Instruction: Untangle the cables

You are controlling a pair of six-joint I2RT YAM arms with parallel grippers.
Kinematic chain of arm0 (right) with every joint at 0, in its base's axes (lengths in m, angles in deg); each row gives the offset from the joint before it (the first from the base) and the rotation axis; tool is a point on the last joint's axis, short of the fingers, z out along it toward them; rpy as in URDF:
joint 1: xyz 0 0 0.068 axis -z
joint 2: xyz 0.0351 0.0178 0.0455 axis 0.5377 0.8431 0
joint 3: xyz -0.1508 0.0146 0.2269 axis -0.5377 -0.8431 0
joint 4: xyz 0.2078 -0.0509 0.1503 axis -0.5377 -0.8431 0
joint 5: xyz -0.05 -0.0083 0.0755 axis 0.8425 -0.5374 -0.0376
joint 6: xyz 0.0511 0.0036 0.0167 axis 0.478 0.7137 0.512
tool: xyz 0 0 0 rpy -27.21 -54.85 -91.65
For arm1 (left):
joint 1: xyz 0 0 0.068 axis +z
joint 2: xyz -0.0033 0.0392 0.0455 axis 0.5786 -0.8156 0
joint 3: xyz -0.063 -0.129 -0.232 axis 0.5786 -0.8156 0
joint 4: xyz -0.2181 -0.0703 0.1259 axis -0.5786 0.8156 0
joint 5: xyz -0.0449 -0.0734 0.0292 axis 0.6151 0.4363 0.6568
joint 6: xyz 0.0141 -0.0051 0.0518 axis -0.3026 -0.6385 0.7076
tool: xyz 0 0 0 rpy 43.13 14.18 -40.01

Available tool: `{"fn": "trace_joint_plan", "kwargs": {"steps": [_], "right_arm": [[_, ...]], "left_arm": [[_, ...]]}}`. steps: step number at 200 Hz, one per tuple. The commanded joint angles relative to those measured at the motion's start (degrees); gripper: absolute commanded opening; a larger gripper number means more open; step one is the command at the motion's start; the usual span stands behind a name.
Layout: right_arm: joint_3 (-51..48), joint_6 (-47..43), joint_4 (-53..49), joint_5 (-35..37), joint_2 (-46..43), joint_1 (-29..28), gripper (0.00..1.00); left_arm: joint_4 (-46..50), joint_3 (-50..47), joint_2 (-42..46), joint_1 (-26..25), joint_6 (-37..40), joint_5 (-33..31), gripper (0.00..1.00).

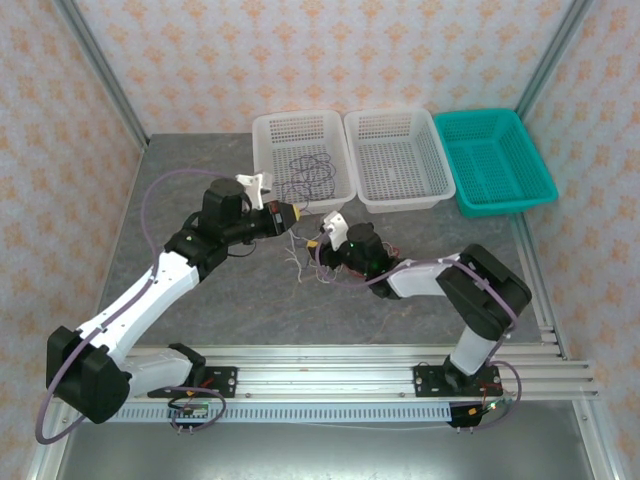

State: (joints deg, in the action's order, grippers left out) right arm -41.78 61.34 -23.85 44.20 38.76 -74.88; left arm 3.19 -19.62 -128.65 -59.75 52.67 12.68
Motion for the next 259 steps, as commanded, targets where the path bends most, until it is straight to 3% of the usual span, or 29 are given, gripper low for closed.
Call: {"fn": "trace_joint_plan", "kwargs": {"steps": [1, 19, 43, 60, 97, 143, 150, 164, 176, 191, 213, 259], "right_arm": [[1.65, 2.64, 3.86, -1.76, 1.97, -0.37, 0.43], [1.56, 3.87, 4.45, 0.91, 2.49, -0.37, 0.27], [2.21, 9.05, 0.78, 9.87, 1.53, 0.09, 0.0], [3.37, 18.2, -5.2, 15.24, 0.29, 2.18, 0.0], [-0.24, 37.44, -7.52, 14.87, -1.27, 11.41, 0.0], [-2.52, 46.02, -12.11, 15.25, -2.35, 17.45, 0.0], [-2.72, 44.74, -11.43, 13.85, -2.66, 17.55, 0.0], [-4.39, 39.25, -4.77, 3.27, -3.54, 17.28, 0.0], [-6.07, 34.66, 1.2, -5.22, -3.82, 16.49, 0.15], [-6.95, 26.67, 2.43, -10.39, -4.98, 13.89, 0.33], [-7.63, 14.74, 0.18, -11.9, -8.39, 8.65, 0.43], [-12.06, -4.21, 6.13, -13.14, -13.62, 1.13, 0.44]], "left_arm": [[0.05, 2.88, 0.09, -0.56, 1.65, 1.36, 0.0], [0.58, 2.84, 0.49, -0.65, 1.39, 0.5, 0.0], [2.34, 2.5, 0.88, -0.64, 0.12, 0.12, 0.0], [2.39, 1.03, 0.97, -0.65, -1.45, 0.94, 0.0], [0.57, -6.16, 1.17, -0.98, -4.33, 3.41, 0.0], [4.74, -10.4, 3.63, -0.93, -3.17, 3.23, 0.0], [5.14, -10.54, 4.0, -0.97, -2.98, 3.22, 0.0], [5.28, -10.59, 4.2, -0.99, -2.62, 3.18, 0.0], [5.27, -10.27, 3.97, -0.85, -2.23, 3.13, 0.0], [4.85, -9.89, 3.55, -0.86, -1.47, 3.13, 0.0], [5.86, -8.65, 2.93, -0.74, 0.86, 2.64, 0.0], [5.93, -8.11, 2.38, 0.39, 1.69, 2.29, 0.0]]}}
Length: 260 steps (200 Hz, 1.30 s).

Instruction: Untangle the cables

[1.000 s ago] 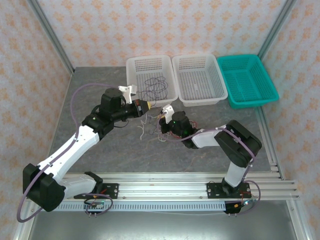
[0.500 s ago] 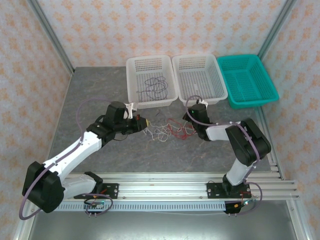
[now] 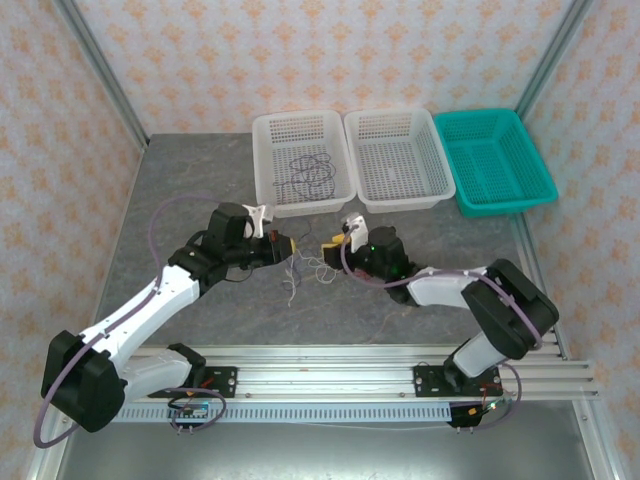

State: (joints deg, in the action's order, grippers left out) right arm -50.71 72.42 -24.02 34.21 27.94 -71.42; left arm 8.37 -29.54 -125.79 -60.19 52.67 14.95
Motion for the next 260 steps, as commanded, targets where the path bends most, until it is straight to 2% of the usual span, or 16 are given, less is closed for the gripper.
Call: {"fn": "trace_joint_plan", "kwargs": {"steps": [1, 22, 35, 68, 93, 117, 127, 142, 165, 173, 180, 195, 197, 218, 260], "right_arm": [[-3.3, -15.8, 6.47, -3.19, -2.89, -2.55, 0.44], [-4.09, -27.16, 6.51, -3.32, -3.46, -6.76, 0.43], [-3.21, -31.04, 6.45, -1.83, -2.67, -8.73, 0.42], [-0.85, -37.0, 12.59, 0.55, 3.24, -9.18, 0.44], [3.16, -42.65, 10.87, 1.24, 8.31, -9.18, 0.44], [6.62, -44.2, 10.75, 2.67, 13.28, -9.18, 0.44], [7.75, -45.0, 10.84, 3.21, 15.14, -9.18, 0.47], [8.91, -45.52, 11.97, 5.75, 17.42, -9.18, 0.57], [9.16, -45.03, 16.7, 10.02, 20.31, -9.18, 0.58], [9.51, -44.89, 16.83, 10.8, 20.99, -9.14, 0.53], [9.76, -44.33, 17.09, 11.1, 21.33, -9.14, 0.44], [9.72, -42.07, 18.43, 11.72, 21.78, -9.05, 0.03], [9.65, -41.69, 18.58, 11.84, 21.69, -9.02, 0.0], [9.27, -35.51, 18.62, 13.17, 21.19, -7.9, 0.0], [7.25, -20.18, 15.57, 23.96, 17.6, -3.35, 0.0]], "left_arm": [[0.69, 1.75, -0.48, 0.84, 1.69, 0.04, 0.0], [0.07, 1.61, -0.26, 0.92, 1.6, 0.34, 0.0], [-0.24, 1.52, -0.06, 0.85, 1.59, 0.55, 0.0], [-1.1, 0.73, 0.58, 0.85, 1.51, 1.06, 0.0], [-1.3, 0.33, 1.34, 0.89, 1.25, 1.07, 0.0], [-1.15, 0.17, 2.23, 0.96, 1.25, 0.91, 0.0], [-1.29, 0.1, 2.55, 1.01, 1.2, 0.86, 0.0], [-1.38, -0.12, 3.04, 1.01, 1.16, 0.85, 0.0], [-1.51, -0.24, 3.46, 0.96, 1.09, 0.96, 0.0], [-1.75, -0.3, 3.52, 0.98, 0.94, 1.11, 0.0], [-2.06, -0.34, 3.47, 1.0, 0.82, 1.21, 0.0], [-2.03, -0.26, 3.32, 1.01, 0.83, 1.3, 0.0], [-1.97, -0.3, 3.32, 1.02, 0.88, 1.41, 0.0], [-1.12, -0.4, 3.6, 0.99, 1.42, 1.56, 0.0], [0.62, -0.9, 4.72, 1.69, 2.3, 1.3, 0.0]]}}
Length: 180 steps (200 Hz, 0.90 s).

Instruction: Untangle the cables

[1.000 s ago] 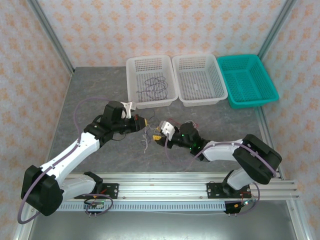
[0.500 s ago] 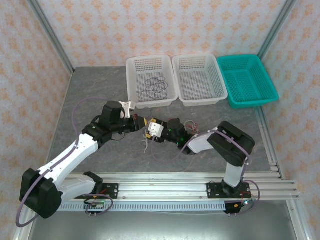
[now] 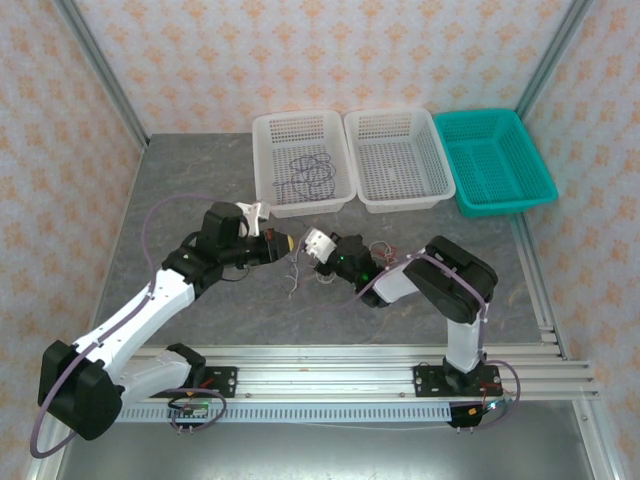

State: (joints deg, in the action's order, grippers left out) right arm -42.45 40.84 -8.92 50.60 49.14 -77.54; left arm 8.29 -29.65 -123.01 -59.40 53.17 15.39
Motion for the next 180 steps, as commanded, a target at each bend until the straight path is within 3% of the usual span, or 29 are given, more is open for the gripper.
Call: {"fn": "trace_joint_plan", "kwargs": {"steps": [1, 30, 61, 88, 120, 143, 180], "right_arm": [[-1.14, 11.63, 0.56, 7.77, -3.74, 2.89, 0.0], [-3.73, 16.36, -1.59, 12.68, -7.83, 5.97, 0.0], [-5.98, 15.88, -2.66, 17.37, -10.35, 6.76, 0.0], [-11.81, 12.04, 4.6, 6.34, -12.56, 6.86, 0.0], [-11.85, 10.74, -5.96, -3.54, -16.64, 6.78, 0.0], [-12.36, 9.86, -10.61, -4.62, -18.58, 6.78, 0.0], [-14.26, 9.56, -11.44, -4.75, -19.34, 6.78, 0.0]], "left_arm": [[0.76, -0.78, 1.98, 0.92, 1.8, 0.86, 0.0], [0.12, -1.03, 3.7, 2.64, 1.2, 0.76, 0.0], [-7.17, -1.54, 7.33, 6.91, -4.61, 4.72, 0.0], [-3.16, 4.86, 6.16, 8.46, -3.06, 0.92, 0.0], [-6.16, 15.97, 0.51, 8.58, -2.59, -2.69, 0.0], [-3.23, 28.9, -4.25, 8.66, 0.83, -5.86, 0.0], [-2.96, 51.81, -14.07, 8.63, 1.62, -3.01, 0.0]]}}
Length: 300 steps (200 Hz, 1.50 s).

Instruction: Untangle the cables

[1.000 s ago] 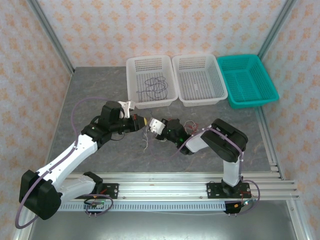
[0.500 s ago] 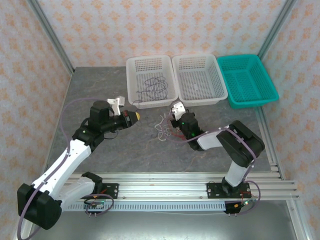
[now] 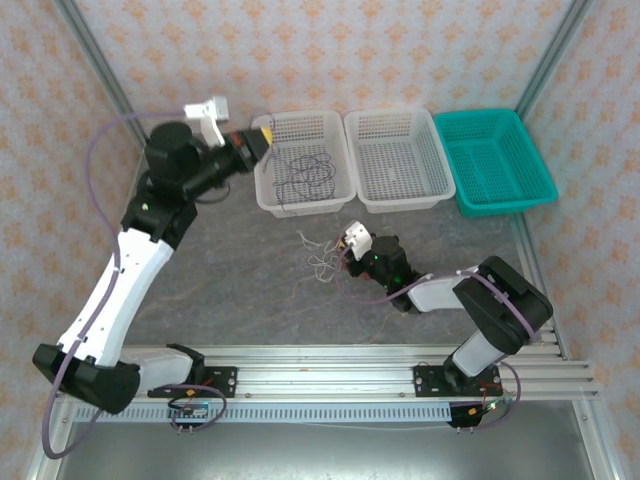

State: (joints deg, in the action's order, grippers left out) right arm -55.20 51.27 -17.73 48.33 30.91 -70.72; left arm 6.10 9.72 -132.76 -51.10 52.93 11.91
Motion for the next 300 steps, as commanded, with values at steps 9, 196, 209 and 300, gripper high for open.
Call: {"fn": "trace_joint_plan", "kwargs": {"steps": [9, 196, 209, 300], "right_arm": [[-1.69, -0.56, -2.58, -2.93, -0.96, -0.04, 0.0], [-19.18, 16.8, -1.8, 14.71, -29.06, -0.6, 0.0], [-17.45, 15.67, -7.46, 10.9, -33.42, -0.57, 0.0], [-1.01, 23.86, -27.39, 8.15, -33.36, -0.58, 0.0]], "left_arm": [[0.05, 18.25, -7.64, 0.37, 1.99, 0.9, 0.0], [13.92, 68.1, -58.1, 5.92, 6.2, -3.48, 0.0], [13.68, 65.42, -60.13, 5.84, 5.62, -2.11, 0.0], [7.55, 39.51, -50.99, 5.57, 10.88, -2.01, 0.74]]}}
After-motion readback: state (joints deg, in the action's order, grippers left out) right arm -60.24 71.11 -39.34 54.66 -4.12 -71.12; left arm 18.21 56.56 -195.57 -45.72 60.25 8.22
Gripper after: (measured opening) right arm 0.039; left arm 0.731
